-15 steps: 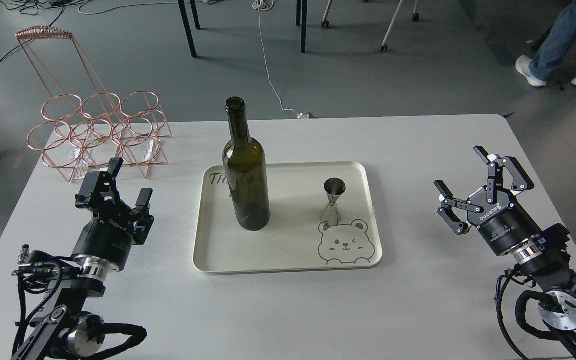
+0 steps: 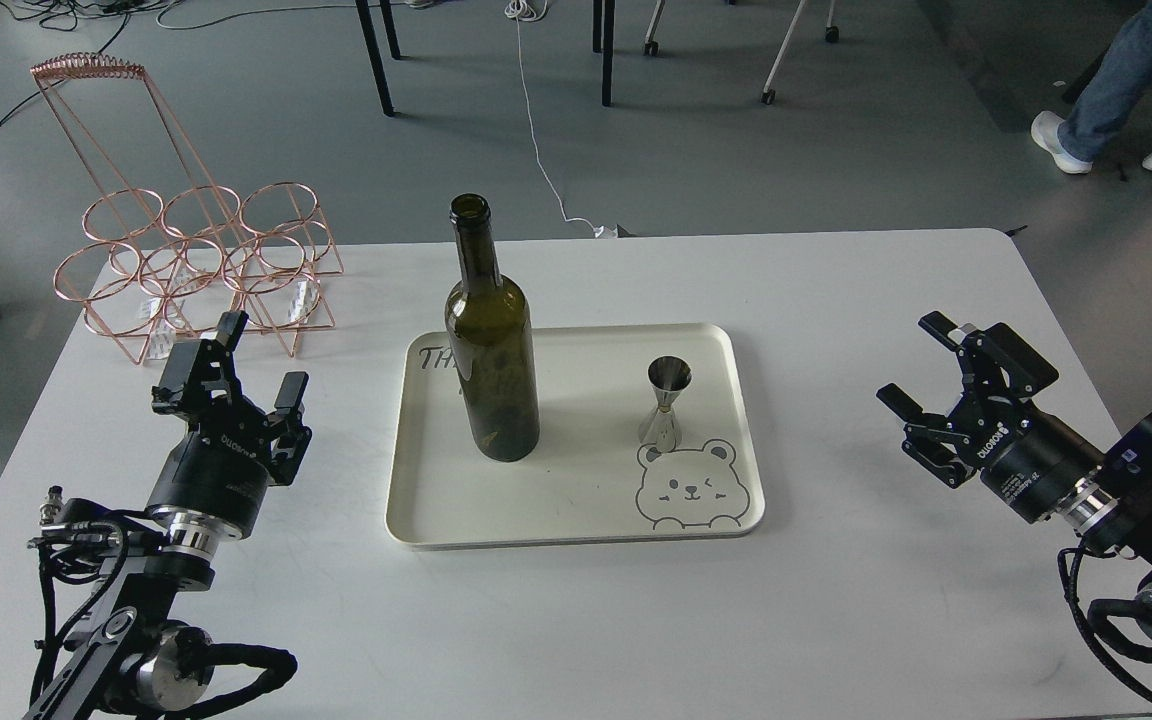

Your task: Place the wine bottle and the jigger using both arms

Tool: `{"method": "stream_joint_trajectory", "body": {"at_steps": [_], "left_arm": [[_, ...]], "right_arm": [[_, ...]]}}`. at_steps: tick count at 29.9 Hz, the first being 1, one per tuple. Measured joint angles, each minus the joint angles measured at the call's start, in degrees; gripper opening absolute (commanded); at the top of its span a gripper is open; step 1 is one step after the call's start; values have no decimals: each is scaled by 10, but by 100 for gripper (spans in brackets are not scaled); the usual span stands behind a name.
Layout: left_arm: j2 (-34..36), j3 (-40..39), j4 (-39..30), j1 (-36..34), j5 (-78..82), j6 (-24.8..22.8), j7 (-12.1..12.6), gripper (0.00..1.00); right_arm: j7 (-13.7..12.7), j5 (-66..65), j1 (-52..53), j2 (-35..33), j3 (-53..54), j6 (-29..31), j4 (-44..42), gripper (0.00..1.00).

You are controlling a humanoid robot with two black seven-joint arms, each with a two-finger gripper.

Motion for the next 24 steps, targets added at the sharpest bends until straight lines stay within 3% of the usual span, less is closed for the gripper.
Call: {"method": "stream_joint_trajectory", "body": {"at_steps": [4, 13, 19, 24], "left_arm": [[-1, 0, 0, -2, 0, 1, 0, 98], [0, 0, 0, -1, 0, 2, 0, 98], [0, 0, 0, -1, 0, 2, 0, 98], [-2, 0, 0, -1, 1, 3, 0, 98]], "right_arm": [[0, -146, -3, -26, -10, -90, 48, 99], [0, -449, 3, -4, -63, -368, 61, 99], [0, -600, 28, 42, -90, -473, 33, 99], [0, -691, 44, 83, -99, -506, -9, 98]]}}
